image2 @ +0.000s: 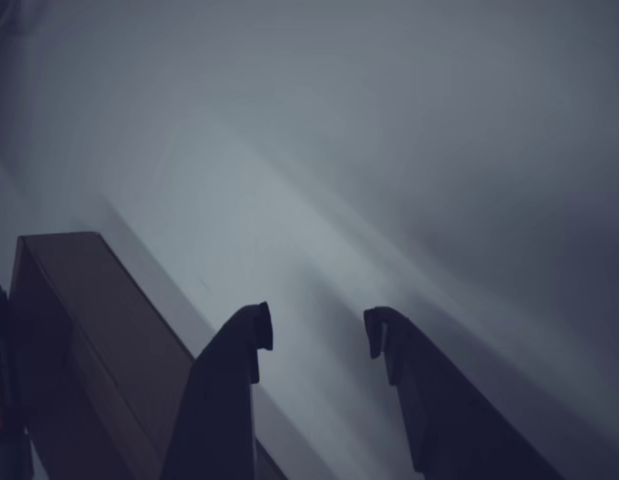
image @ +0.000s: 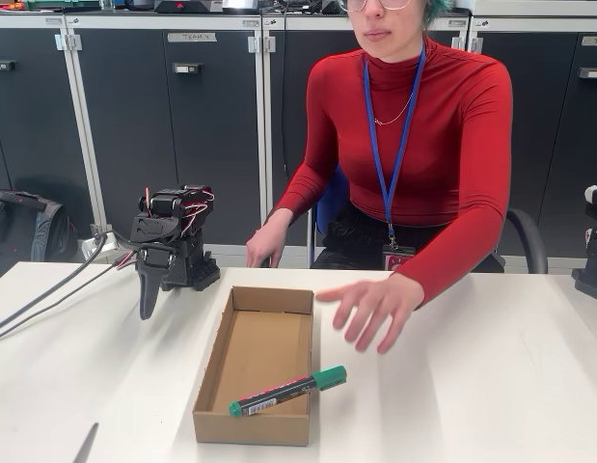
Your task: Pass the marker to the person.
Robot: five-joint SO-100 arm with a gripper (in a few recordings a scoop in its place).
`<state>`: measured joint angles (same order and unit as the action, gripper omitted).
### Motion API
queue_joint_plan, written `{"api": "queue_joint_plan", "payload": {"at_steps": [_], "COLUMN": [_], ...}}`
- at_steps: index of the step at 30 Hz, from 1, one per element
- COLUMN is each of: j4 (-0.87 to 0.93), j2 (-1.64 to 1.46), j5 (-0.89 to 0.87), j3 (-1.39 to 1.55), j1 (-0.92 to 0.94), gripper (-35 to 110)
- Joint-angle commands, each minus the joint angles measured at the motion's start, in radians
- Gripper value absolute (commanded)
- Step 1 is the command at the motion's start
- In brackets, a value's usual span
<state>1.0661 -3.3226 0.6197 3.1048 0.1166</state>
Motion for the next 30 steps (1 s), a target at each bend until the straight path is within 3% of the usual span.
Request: {"api": "queue_joint_plan", "payload": {"at_steps": [1, 13, 20, 30], "j4": [0.012, 0.087, 0.127, 0.143], "j2": [-0.006, -0.006, -0.006, -0.006], "j5": [0.110, 0.632, 0.699, 0.769], "j3": [0.008, 0.064, 0.064, 0.066], "j1": [-0.015, 0.011, 0.021, 0.040], "gripper": [21, 19, -2, -3]}}
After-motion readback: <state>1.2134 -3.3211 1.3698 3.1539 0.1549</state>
